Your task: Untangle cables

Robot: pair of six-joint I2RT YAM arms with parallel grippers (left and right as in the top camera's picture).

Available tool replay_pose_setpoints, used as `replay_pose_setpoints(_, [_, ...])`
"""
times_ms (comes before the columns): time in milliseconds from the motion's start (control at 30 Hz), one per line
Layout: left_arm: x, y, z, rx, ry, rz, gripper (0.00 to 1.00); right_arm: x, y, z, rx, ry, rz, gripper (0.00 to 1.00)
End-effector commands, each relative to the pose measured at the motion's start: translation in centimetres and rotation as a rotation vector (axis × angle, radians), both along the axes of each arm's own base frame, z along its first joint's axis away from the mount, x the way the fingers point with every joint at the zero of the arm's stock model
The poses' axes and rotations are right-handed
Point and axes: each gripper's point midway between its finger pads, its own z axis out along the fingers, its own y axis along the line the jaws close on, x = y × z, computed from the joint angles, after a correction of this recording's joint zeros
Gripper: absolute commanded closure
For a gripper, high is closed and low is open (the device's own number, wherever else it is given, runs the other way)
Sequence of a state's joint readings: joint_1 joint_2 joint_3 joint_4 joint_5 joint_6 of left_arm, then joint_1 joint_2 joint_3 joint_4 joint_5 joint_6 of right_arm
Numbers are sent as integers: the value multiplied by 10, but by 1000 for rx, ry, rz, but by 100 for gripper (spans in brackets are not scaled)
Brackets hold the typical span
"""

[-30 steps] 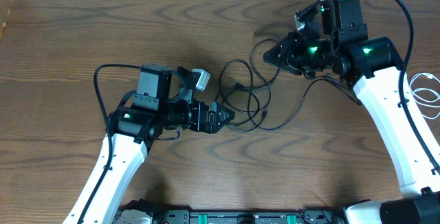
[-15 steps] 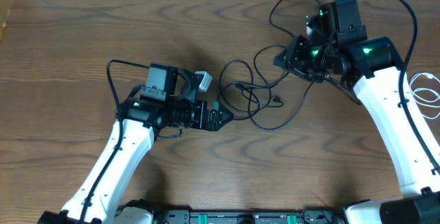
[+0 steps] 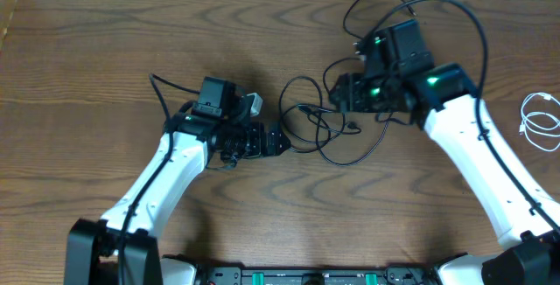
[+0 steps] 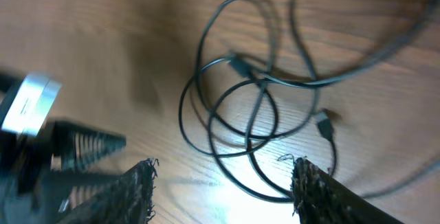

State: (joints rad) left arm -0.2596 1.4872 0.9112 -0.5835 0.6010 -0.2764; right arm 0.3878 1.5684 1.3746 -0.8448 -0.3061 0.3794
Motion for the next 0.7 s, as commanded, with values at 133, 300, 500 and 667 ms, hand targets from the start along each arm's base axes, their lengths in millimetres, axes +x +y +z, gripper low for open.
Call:
replay_pose_setpoints(133, [7,4,-37,38,106,96,1,-8,29,-30,-110,-135,196,29])
replay_pose_setpoints(300, [9,3,-58,52,148,96,1,-18,27,-56,-149,-115,205,26])
replay_pose_setpoints(500, [11,2,-79,61,184,102,1,-33,20,-81,-174,-62,214,25])
replay_pose_setpoints(667, [9,3,-90,64,244,157,1,-36,18,-98,-172,-67,213,26])
